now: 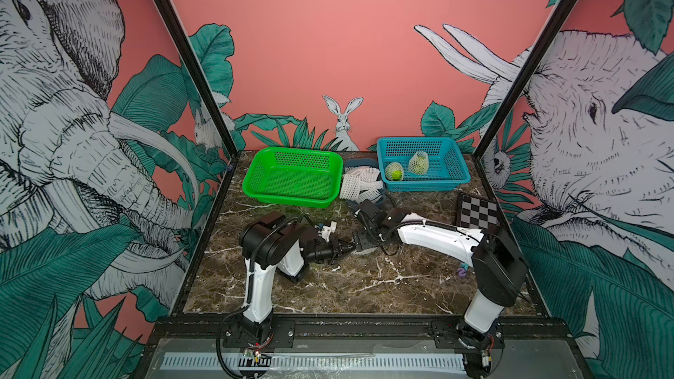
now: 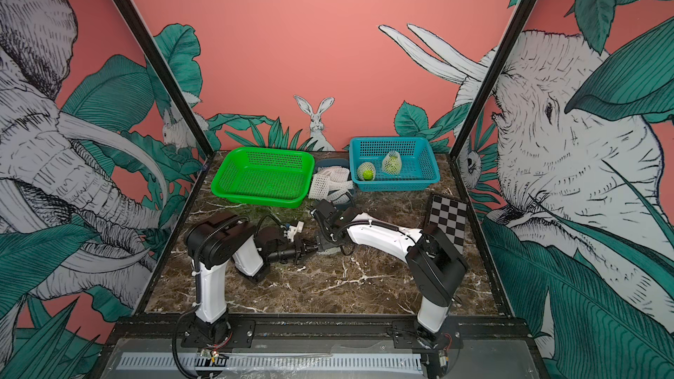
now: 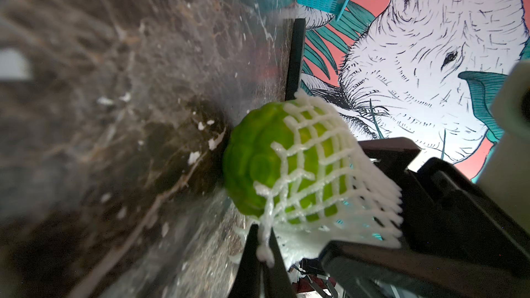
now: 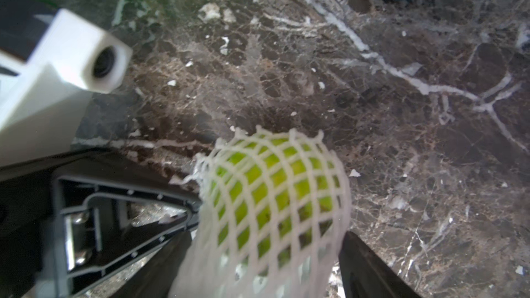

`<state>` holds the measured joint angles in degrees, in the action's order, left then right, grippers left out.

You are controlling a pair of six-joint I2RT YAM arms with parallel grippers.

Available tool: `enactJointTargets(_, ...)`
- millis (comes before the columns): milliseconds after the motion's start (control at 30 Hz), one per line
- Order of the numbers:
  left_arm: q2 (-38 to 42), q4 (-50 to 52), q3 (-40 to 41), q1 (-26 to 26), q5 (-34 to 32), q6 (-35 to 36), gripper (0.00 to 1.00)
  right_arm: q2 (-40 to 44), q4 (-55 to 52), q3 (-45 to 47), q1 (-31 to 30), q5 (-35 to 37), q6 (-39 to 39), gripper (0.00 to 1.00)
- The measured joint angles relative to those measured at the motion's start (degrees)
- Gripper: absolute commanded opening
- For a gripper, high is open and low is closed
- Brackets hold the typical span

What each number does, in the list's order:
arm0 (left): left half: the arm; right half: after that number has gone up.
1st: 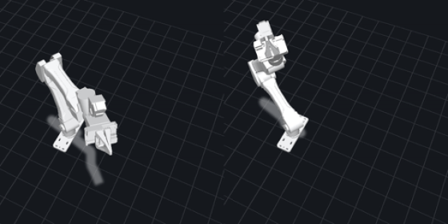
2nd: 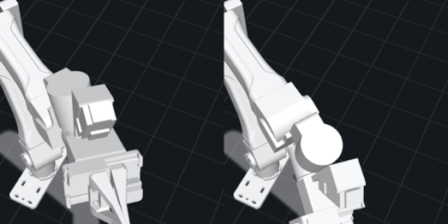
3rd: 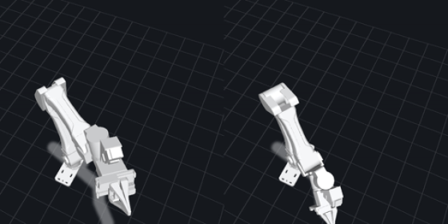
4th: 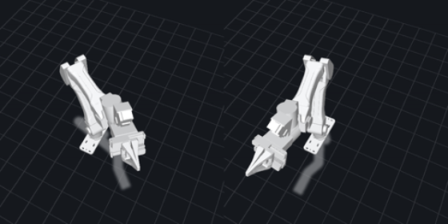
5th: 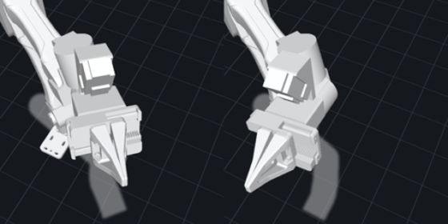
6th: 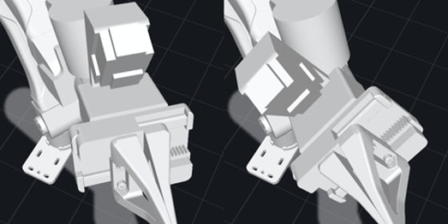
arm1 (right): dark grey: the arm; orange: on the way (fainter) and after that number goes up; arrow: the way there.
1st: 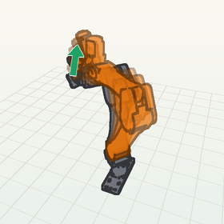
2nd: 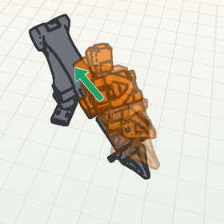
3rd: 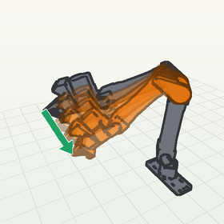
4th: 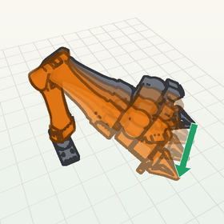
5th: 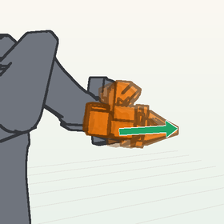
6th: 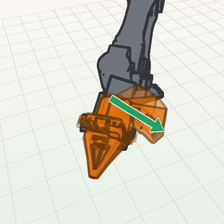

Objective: Sleeve custard apples in foam nets
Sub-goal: Put on the foam net on the custard apple.

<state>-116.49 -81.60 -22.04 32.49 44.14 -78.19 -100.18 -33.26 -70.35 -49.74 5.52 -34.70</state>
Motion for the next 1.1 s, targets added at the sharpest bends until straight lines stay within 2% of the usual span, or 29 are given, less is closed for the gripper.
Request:
enactJointTargets(133,-0.13,0.04,-0.28,0.02,0.0,-0.07,0.0,-2.05,0.0,-1.86,0.74,-0.15,0.66,0.87)
enactJointTargets(333,-0.2,0.04,-0.37,0.22,0.02,-0.07,0.0,-3.8,1.51,-3.58,1.44,-0.59,1.03,0.82)
enactJointTargets(367,-0.2,0.04,-0.37,0.22,0.02,-0.07,0.02,-4.11,1.55,-3.58,1.44,-0.63,1.07,0.82)
enactJointTargets(467,-0.2,0.04,-0.37,0.22,0.0,-0.09,0.16,-4.94,1.75,-3.58,1.55,-0.81,1.49,0.82)
enactJointTargets(700,-0.13,0.02,-0.26,0.22,-0.04,-0.24,0.34,-6.56,1.29,-5.81,1.86,-0.2,3.34,0.82)
enactJointTargets(833,0.42,-0.02,0.79,0.22,-0.07,-0.22,0.38,-7.23,1.27,-5.81,2.23,-0.44,4.17,0.83)
enactJointTargets(1100,3.23,1.01,4.57,0.22,-0.42,-0.22,0.38,-7.61,0.15,-6.45,3.02,-1.27,7.17,0.85)
